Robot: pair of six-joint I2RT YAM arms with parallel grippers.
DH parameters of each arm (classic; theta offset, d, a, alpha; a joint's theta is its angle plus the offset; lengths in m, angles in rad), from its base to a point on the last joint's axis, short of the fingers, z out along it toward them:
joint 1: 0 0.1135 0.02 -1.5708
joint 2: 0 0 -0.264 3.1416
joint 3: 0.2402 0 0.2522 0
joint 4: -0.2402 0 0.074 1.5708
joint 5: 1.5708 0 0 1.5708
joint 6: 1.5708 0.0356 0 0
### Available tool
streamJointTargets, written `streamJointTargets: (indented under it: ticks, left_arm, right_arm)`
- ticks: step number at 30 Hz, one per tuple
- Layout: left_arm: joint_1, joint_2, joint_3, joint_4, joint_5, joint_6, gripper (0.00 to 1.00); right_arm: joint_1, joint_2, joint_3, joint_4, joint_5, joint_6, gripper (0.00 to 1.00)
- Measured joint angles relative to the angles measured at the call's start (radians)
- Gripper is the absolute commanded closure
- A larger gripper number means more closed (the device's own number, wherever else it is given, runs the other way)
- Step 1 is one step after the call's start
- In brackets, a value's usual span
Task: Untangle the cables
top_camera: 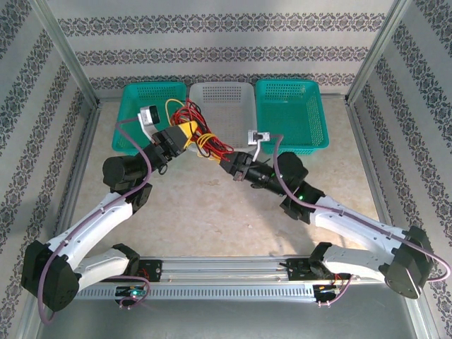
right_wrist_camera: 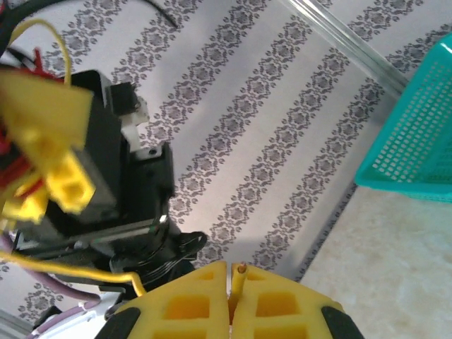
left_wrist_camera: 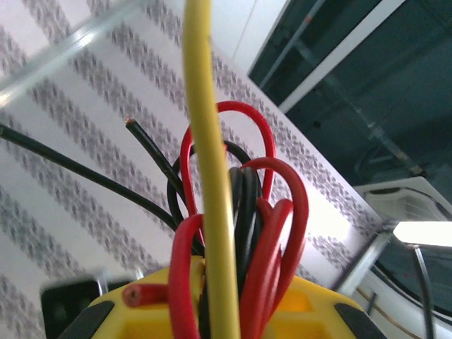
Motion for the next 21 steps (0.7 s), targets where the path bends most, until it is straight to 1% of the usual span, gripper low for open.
streamJointTargets:
  ticks: [3,5,9,12,14,17,21]
  left_arm:
    - [-0.006,0.0,-0.007,-0.03,-0.101,0.111,1.0]
    - [-0.01,-0.005,-0.01,-0.099,-0.154,0.197,1.0]
    - [-0.04,-0.068,-0.058,-0.332,-0.342,0.389,1.0]
    - [-0.053,-0.116,-0.08,-0.499,-0.431,0.504,1.0]
    - [-0.065,-0.149,-0.093,-0.597,-0.465,0.571,1.0]
    - [-0.08,-0.209,-0.122,-0.724,-0.476,0.648,1.0]
    - [-0.086,-0.272,-0.142,-0.83,-0.429,0.698,1.0]
  right_arm:
    - [0.091,-0.001,-0.047,0.068,0.095,0.016,1.0]
    - [0.144,-0.007,-0.057,0.069,0.151,0.013,1.0]
    - [0.209,-0.066,-0.057,-0.006,0.25,-0.03,1.0]
    - [0.23,-0.108,-0.032,-0.098,0.293,-0.081,1.0]
    - [0.231,-0.111,0.029,-0.19,0.309,-0.129,1.0]
    - [0.231,-0.106,0.16,-0.334,0.338,-0.212,1.0]
    - [0.224,-0.056,0.389,-0.531,0.37,-0.336,1.0]
